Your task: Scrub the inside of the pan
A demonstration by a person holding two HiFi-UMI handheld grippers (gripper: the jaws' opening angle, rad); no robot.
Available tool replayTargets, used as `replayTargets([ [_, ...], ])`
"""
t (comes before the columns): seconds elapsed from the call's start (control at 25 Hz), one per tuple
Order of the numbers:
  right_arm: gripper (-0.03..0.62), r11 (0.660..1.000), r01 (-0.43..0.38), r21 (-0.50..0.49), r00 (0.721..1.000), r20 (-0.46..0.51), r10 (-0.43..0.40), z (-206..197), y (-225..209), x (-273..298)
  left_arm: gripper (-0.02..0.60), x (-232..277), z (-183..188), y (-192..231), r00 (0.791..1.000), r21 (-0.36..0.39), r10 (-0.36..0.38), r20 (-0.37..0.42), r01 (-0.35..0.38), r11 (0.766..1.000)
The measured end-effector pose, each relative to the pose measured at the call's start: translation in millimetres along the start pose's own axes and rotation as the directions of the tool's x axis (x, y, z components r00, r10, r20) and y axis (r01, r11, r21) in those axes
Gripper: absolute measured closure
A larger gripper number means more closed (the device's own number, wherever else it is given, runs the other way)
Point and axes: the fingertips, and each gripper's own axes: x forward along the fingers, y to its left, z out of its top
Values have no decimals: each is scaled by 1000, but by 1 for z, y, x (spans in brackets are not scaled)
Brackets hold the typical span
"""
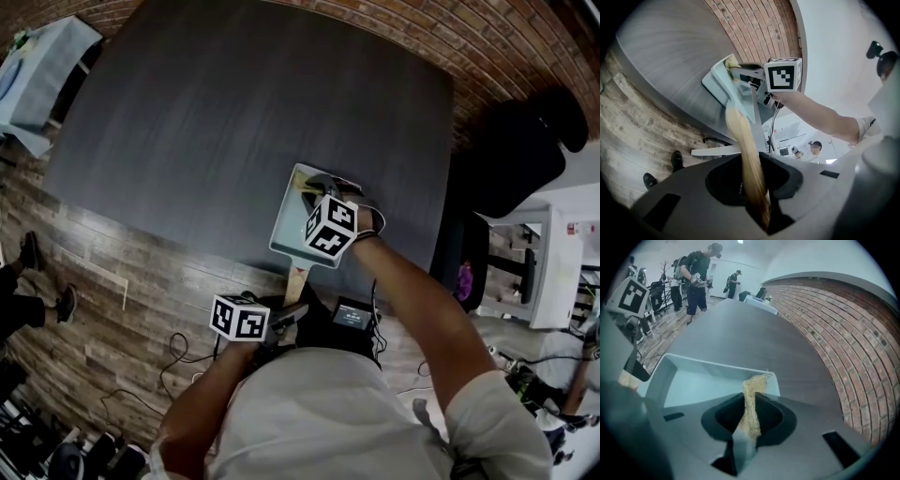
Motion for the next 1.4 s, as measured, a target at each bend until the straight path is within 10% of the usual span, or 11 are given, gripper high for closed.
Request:
replayTargets([
  [1.04, 521, 920, -334, 203, 943, 67, 327, 10, 75, -28, 486, 1, 5, 1, 999, 38, 49, -17, -48, 998],
  [1.4, 522, 790, -507, 346, 861, 153, 486, 11, 93, -35, 486, 1, 3, 0, 998, 34, 51, -33, -50, 998],
])
